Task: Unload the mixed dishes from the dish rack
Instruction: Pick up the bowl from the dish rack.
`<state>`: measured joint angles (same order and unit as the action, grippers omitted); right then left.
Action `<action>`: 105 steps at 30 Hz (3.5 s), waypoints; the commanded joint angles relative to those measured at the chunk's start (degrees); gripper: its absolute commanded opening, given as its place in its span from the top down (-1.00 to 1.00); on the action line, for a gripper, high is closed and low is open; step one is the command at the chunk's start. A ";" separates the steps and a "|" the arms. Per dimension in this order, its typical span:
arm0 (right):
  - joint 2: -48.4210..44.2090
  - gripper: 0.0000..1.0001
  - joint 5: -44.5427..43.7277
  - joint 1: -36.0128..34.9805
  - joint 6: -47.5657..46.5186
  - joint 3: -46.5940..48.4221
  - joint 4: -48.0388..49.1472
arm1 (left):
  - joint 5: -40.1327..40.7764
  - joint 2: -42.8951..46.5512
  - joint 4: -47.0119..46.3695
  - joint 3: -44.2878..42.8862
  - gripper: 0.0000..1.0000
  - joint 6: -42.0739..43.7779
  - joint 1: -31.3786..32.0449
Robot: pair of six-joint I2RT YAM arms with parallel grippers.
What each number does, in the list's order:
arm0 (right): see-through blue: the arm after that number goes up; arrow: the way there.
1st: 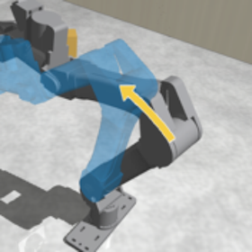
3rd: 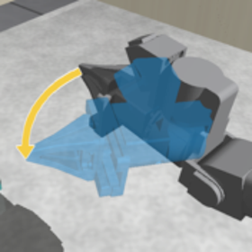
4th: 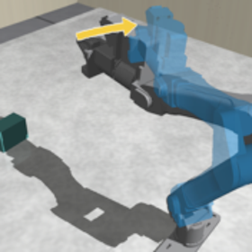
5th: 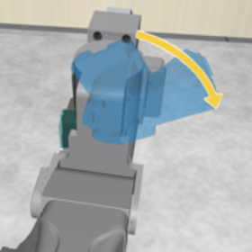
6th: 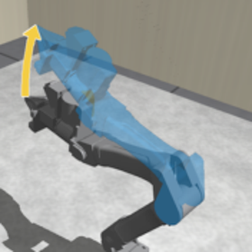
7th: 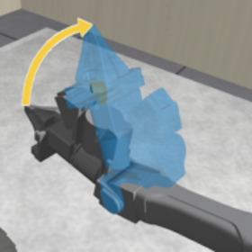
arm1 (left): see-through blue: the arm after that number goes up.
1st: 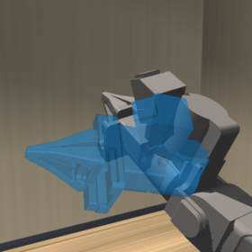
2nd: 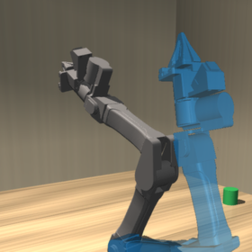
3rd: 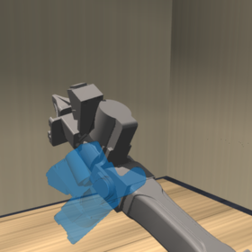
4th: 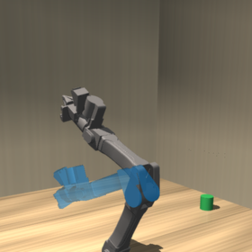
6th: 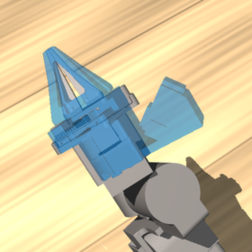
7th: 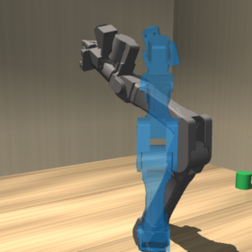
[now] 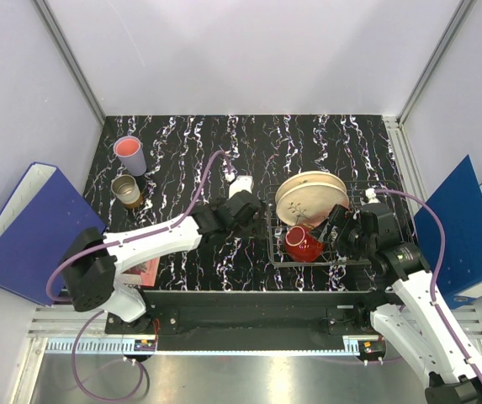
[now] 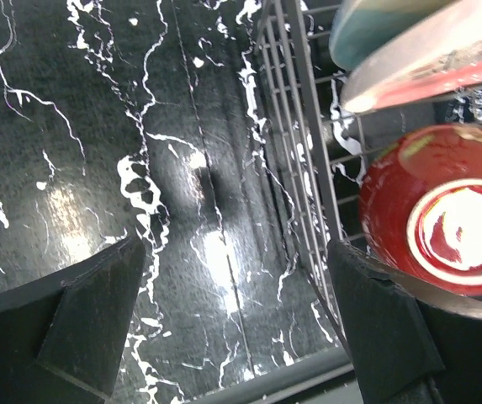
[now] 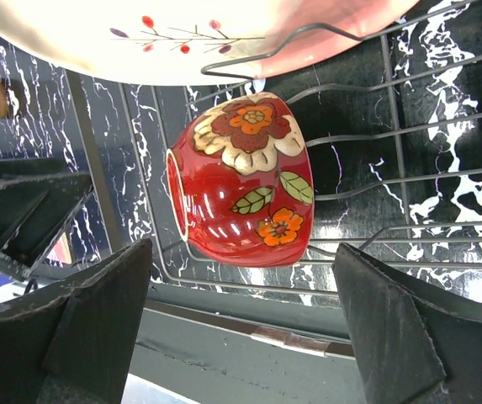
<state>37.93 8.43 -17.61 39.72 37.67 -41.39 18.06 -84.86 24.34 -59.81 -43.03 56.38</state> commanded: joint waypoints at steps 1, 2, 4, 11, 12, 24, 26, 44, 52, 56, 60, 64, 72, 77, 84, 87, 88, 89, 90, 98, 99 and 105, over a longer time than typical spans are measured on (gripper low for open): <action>0.04 -0.90 -1.31 -0.32 0.79 -0.23 1.92 | -0.23 -1.45 -5.00 -3.99 -0.84 -0.22 0.13; -0.23 -0.90 -1.31 -0.32 0.71 -0.23 1.66 | 0.47 -1.10 -5.09 -4.00 -0.84 -0.65 0.13; -0.23 -0.90 -1.22 -0.32 0.62 -0.23 1.75 | 1.44 0.13 -5.09 -3.91 -0.84 -0.74 0.13; -0.23 -0.91 -0.96 -0.32 0.44 -0.23 1.84 | 3.99 2.15 -3.86 -5.58 -0.83 -0.22 0.13; -0.31 -0.91 -0.96 -0.32 0.35 -0.23 1.84 | 4.17 3.20 -3.86 -5.75 -0.83 -0.30 0.13; -0.23 -0.90 -0.60 -0.32 0.53 -0.23 1.84 | 3.21 -1.97 -5.26 -7.77 -0.65 0.84 -0.13; -0.32 -0.90 -0.69 -0.41 0.62 -0.14 1.66 | 2.59 -3.98 -5.44 -7.86 -0.55 0.14 -0.48; 3.55 -0.83 -0.51 -0.32 0.00 -0.14 1.48 | -2.07 -10.85 -8.25 -7.34 0.91 -1.71 -3.38; 5.75 -0.82 -0.08 -0.32 -0.09 -1.46 4.20 | -3.12 -11.91 -8.25 -7.60 1.00 -1.80 -3.38; 5.75 -0.81 0.10 -0.41 0.44 -1.64 6.49 | -3.47 -12.17 -8.17 -7.34 1.00 -1.88 -3.38; 5.57 -0.80 -0.08 -0.24 0.35 0.12 7.19 | -3.91 -12.08 -8.25 -6.90 1.00 -2.24 -3.38; 7.15 -0.79 0.27 -0.32 -0.17 1.00 7.81 | -4.09 -12.00 -8.25 -6.63 1.00 -2.59 -3.38; 10.84 -0.78 2.21 -0.32 0.88 -2.33 14.13 | -4.97 -12.35 -8.43 -6.55 1.00 -2.85 -3.29; 13.56 -0.77 3.44 -0.32 0.97 -3.48 16.77 | -5.23 -12.61 -8.43 -6.46 1.00 -2.85 -3.38; 13.92 -0.76 0.72 -0.32 -0.35 -3.31 13.09 | -5.50 -12.44 -8.52 -6.46 1.00 -2.94 -3.29; 13.83 -0.76 -0.60 -0.41 -1.49 -3.57 10.89 | -5.67 -12.35 -8.52 -6.28 1.00 -2.94 -3.38; 13.92 -0.77 -0.69 -0.41 -1.67 -3.57 10.37 | -5.76 -12.35 -8.52 -6.20 1.00 -2.94 -3.38; 14.01 -0.76 -0.43 -0.32 -1.84 -3.92 10.19 | -5.76 -12.35 -8.52 -6.11 1.00 -2.85 -3.29; 14.01 -0.76 -0.17 -0.41 -1.84 -4.18 10.36 | -5.76 -12.35 -8.52 -6.02 1.00 -2.94 -3.38; 13.31 -0.68 7.38 -0.41 -0.53 -6.56 17.21 | -5.94 -12.26 -8.34 -5.75 1.00 -3.12 -3.29; 12.96 -0.66 8.35 -0.41 -0.53 -6.73 18.09 | -5.94 -12.17 -8.34 -5.75 1.00 -3.12 -3.29; 10.94 -0.36 13.46 -0.41 0.18 -7.35 21.87 | -6.11 -12.44 -8.34 -5.67 1.00 -3.12 -3.29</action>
<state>50.04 12.71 -17.23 38.33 31.40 -22.37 14.15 -94.78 15.31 -67.00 -46.59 53.04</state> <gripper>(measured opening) 0.755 0.024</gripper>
